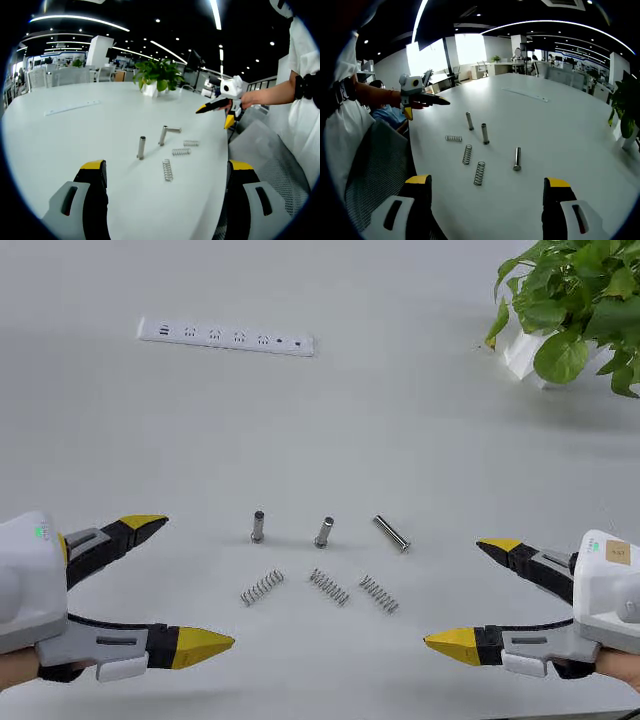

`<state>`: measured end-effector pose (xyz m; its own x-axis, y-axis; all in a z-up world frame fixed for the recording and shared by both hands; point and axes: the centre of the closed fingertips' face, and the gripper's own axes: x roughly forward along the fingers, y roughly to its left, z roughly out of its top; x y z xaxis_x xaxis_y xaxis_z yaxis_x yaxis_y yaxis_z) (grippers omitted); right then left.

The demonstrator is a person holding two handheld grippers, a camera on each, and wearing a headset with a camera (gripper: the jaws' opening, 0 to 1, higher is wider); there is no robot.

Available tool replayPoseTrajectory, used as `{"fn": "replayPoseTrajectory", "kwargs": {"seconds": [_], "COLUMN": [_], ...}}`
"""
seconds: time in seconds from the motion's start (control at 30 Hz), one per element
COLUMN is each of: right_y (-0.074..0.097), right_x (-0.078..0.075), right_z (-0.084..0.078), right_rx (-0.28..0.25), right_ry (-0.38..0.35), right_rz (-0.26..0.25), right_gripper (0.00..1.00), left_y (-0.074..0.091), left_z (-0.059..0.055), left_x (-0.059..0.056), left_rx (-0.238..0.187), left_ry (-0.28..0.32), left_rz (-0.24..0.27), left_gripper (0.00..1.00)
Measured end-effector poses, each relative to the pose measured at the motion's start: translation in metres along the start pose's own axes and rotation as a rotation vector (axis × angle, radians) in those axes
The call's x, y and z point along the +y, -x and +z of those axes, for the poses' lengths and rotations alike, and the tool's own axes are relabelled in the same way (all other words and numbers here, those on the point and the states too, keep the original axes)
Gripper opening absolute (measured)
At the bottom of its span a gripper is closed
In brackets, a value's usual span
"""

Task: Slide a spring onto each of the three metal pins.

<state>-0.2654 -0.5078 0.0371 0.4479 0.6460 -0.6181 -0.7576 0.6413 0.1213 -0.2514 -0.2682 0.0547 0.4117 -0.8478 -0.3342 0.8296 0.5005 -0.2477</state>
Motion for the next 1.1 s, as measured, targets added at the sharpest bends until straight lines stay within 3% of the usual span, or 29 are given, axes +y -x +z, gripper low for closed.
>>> {"fn": "replayPoseTrajectory", "kwargs": {"seconds": [0.57,1.1], "right_y": [-0.015,-0.05], "right_x": [-0.01,-0.024], "right_z": [0.021,0.053], "right_rx": [0.005,0.039], "right_ry": [0.023,0.077], "right_rz": [0.013,0.039], "right_gripper": [0.86,0.71], "left_y": [-0.004,-0.007], "left_z": [0.003,0.006], "left_x": [-0.001,0.002], "left_rx": [-0.007,-0.023], "left_ry": [0.006,0.022], "left_rz": [-0.012,-0.013], "left_gripper": [0.99,0.98]}}
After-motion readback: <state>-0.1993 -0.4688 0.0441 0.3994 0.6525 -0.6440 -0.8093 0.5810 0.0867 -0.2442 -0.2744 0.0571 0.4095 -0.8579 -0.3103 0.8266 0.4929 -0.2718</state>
